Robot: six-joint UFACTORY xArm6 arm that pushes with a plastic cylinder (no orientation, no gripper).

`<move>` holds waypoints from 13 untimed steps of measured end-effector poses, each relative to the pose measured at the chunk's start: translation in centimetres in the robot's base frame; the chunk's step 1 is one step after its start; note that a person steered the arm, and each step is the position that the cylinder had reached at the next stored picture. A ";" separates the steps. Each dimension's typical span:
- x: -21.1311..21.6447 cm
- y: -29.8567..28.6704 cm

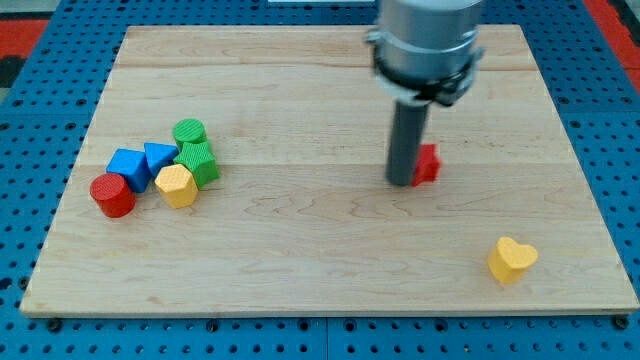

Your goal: Push the yellow heart towards the red star

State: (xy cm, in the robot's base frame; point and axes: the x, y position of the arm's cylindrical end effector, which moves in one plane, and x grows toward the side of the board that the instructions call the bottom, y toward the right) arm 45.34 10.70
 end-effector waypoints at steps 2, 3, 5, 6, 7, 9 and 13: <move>2.8 8.4; 5.6 18.4; 16.1 6.8; 11.8 4.5; 7.5 5.5; 15.4 5.6; 6.1 3.0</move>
State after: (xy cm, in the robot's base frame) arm 51.41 13.68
